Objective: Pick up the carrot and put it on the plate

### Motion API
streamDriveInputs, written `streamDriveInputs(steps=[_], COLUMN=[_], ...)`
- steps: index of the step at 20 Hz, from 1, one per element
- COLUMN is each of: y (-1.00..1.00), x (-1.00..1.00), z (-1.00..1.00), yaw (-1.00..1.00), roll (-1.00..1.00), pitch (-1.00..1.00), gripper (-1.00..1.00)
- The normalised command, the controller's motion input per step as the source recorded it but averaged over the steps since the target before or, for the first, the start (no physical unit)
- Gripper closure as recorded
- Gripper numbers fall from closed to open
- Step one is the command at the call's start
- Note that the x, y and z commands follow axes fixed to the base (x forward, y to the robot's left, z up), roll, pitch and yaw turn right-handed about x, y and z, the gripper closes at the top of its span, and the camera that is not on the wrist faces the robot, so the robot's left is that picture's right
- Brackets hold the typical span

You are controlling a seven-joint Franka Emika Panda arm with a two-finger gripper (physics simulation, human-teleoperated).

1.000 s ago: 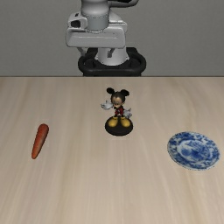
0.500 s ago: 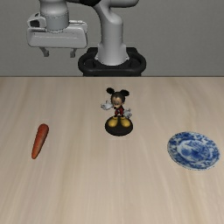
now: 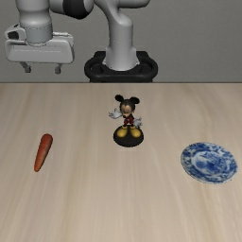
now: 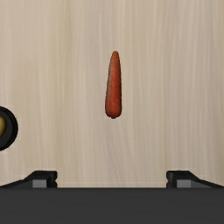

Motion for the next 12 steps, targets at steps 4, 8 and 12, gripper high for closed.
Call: streamDriveInputs(steps=[4, 8, 12], y=[0.0, 0.0, 0.0], x=[1.0, 0.25, 0.0], z=[0.0, -0.75, -1.0], yaw=[0.0, 0.0, 0.0], roll=[0.0, 0.0, 0.0], pitch=[0.0, 0.0, 0.0], gripper=[-1.0, -1.0, -1.0])
